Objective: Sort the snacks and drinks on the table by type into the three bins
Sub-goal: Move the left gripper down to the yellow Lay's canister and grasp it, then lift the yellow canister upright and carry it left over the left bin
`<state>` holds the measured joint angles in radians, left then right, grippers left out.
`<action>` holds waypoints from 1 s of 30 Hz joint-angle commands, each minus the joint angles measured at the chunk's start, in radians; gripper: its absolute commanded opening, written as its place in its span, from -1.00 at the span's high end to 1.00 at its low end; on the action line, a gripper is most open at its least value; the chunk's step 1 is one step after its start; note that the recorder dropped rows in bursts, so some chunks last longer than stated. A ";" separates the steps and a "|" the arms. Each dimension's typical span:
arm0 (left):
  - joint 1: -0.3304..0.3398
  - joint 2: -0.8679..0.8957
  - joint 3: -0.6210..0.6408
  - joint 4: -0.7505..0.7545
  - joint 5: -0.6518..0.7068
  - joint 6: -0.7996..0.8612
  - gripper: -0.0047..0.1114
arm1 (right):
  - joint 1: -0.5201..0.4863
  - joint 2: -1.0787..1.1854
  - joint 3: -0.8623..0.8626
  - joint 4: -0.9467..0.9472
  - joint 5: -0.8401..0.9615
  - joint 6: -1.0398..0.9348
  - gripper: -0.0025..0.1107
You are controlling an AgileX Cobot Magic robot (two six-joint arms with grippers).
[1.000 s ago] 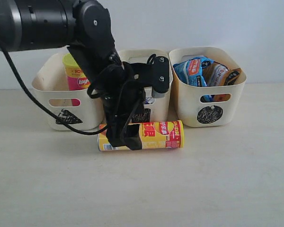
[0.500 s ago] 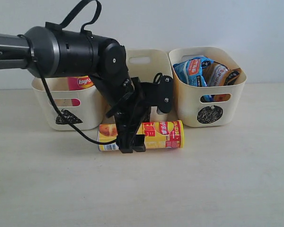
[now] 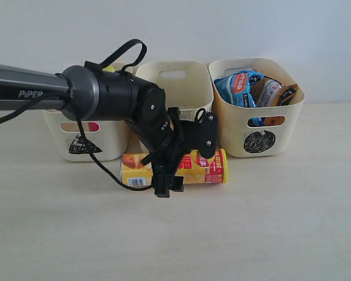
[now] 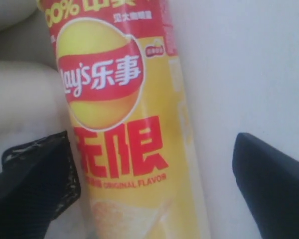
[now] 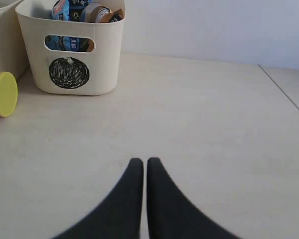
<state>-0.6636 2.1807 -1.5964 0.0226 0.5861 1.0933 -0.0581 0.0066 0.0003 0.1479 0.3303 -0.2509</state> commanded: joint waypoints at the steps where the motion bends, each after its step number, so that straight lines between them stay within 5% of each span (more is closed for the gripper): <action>1: -0.008 0.027 0.007 0.005 -0.050 0.004 -0.48 | -0.001 -0.007 0.000 -0.001 -0.008 0.005 0.96; 6: -0.008 0.059 0.007 0.005 -0.055 0.004 -0.31 | -0.001 -0.007 0.000 -0.001 -0.008 0.005 0.96; 14: -0.008 0.056 0.007 0.005 -0.024 -0.047 0.84 | -0.001 -0.007 0.000 -0.001 -0.022 0.005 0.96; 30: -0.008 -0.104 0.007 -0.126 0.194 -0.155 0.84 | -0.001 -0.007 0.000 -0.001 -0.022 0.005 0.96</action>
<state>-0.6636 2.1234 -1.5913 -0.0317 0.7465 0.9544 -0.0581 0.0066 0.0003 0.1479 0.3240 -0.2492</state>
